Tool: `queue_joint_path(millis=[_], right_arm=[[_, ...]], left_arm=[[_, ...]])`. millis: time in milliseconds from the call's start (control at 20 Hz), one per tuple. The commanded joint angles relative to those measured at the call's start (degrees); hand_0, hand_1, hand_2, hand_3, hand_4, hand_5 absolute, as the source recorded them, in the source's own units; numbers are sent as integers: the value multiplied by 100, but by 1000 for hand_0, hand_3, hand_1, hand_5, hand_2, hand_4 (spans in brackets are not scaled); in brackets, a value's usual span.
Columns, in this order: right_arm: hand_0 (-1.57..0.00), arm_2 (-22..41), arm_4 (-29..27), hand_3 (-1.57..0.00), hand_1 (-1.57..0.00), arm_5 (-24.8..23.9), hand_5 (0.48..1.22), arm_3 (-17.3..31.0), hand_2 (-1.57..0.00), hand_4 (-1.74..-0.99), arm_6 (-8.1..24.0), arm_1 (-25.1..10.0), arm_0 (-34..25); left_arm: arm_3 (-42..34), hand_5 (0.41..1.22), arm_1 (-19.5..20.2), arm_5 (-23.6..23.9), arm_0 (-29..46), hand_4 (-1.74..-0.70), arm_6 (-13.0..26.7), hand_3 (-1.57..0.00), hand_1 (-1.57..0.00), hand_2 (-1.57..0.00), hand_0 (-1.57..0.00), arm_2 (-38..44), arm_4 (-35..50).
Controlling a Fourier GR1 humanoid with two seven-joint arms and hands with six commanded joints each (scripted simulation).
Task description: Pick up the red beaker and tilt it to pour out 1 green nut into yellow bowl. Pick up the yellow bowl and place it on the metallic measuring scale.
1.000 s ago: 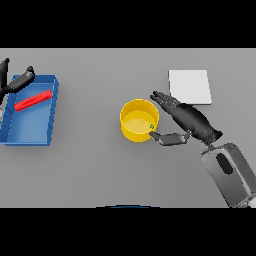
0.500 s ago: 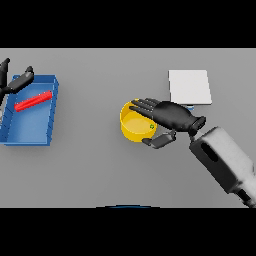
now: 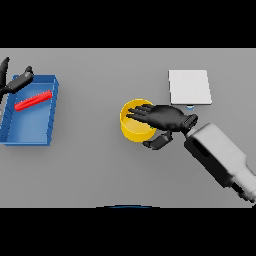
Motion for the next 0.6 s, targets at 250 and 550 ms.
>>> queue_joint_path(millis=[250,550], right_arm=[[1,184,98,0,1,68,699,433,1,-1279,-76,149,-124],[1,232,116,-60,1,-28,738,677,-27,-1293,-231,271,-200]], left_arm=[[-148,725,74,-4,-29,-792,118,1,1,1,1,9,35],[-339,730,74,127,-16,-793,296,1,1,1,1,-68,-14]])
